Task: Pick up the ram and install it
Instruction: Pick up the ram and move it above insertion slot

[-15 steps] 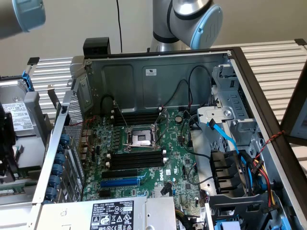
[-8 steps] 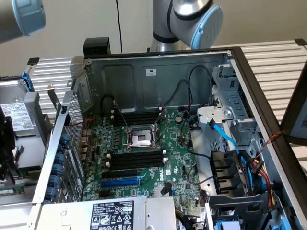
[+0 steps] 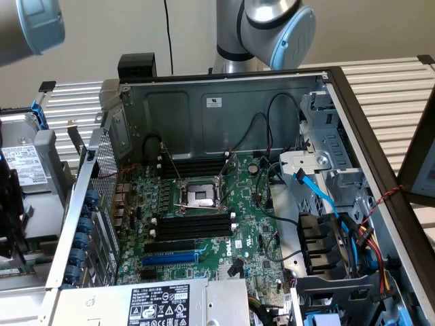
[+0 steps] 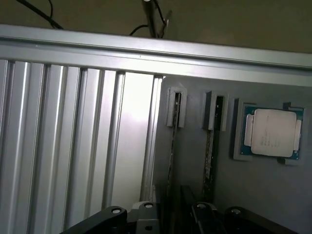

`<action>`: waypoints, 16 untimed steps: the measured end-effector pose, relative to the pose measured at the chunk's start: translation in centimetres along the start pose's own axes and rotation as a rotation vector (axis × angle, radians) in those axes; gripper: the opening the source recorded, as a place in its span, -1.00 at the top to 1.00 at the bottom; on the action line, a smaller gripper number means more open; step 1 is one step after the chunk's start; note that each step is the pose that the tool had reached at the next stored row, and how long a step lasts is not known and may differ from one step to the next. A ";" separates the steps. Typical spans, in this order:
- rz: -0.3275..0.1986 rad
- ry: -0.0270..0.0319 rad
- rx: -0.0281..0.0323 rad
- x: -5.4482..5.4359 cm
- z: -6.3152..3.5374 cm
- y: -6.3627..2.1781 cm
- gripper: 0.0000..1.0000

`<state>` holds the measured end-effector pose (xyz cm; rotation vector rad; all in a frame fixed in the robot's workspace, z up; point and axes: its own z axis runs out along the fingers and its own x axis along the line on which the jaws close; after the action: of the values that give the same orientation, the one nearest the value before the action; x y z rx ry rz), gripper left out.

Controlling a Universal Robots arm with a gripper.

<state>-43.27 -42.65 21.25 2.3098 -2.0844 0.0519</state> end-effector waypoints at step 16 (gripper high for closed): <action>-0.005 0.0003 0.0017 0.0 1.12 0.00 0.58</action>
<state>-43.27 -42.65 20.13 2.3154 -2.0798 0.0539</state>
